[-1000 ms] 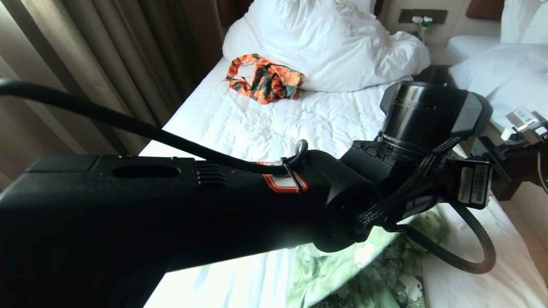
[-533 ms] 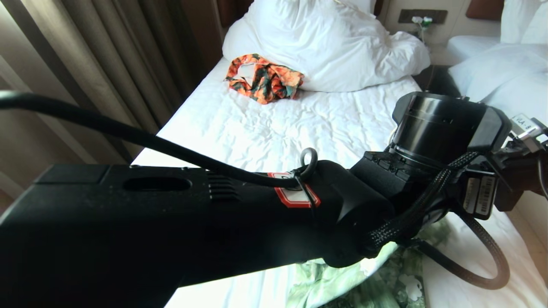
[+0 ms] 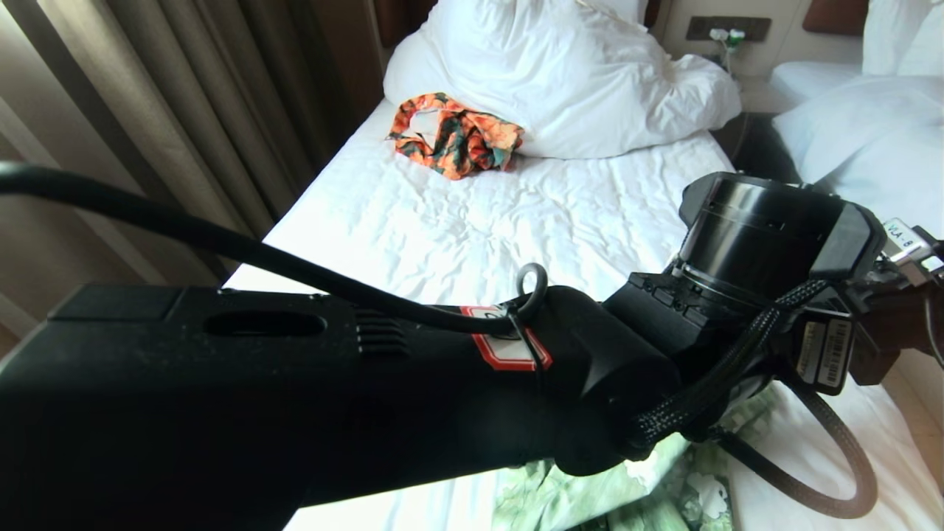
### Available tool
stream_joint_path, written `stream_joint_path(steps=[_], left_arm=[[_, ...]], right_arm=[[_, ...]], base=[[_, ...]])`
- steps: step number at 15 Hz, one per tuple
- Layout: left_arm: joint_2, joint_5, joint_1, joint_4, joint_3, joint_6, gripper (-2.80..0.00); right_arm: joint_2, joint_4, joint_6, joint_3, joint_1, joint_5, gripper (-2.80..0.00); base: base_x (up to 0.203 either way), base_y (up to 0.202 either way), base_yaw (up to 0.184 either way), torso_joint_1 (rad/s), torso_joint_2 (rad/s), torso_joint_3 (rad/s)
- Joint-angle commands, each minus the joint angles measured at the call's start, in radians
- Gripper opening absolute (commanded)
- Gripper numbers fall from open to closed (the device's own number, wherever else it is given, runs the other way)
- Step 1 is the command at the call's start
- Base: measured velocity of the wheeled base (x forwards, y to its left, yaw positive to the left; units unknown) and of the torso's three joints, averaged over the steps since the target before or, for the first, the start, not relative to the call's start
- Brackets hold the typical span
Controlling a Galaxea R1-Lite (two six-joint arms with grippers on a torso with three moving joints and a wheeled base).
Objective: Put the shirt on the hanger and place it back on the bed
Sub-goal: Hook one side of the shirt onto the hanger
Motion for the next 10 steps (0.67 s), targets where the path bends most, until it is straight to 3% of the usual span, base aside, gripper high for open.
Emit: stream_joint_path(steps=[1,6,10], left_arm=[[-0.004,0.002,-0.008,0.002,0.018,-0.014,0.00],[-0.018,0.002,-0.032,0.007,0.054,-0.052,0.00],[-0.053,0.002,-0.058,-0.006,0.175,-0.081,0.00]], right_arm=[[0.002,-0.012,-0.010,0.031,0.000,0.009,-2.80],[0.018,-0.092,-0.008,0.106,-0.029,0.010,-2.80],[0.024,-0.093,-0.008,0.106,-0.043,0.018,-2.80]], base=[[0.000,0.000,0.000,0.000,0.00,0.000],[0.000,0.000,0.000,0.000,0.00,0.000],[0.000,0.000,0.000,0.000,0.00,0.000]])
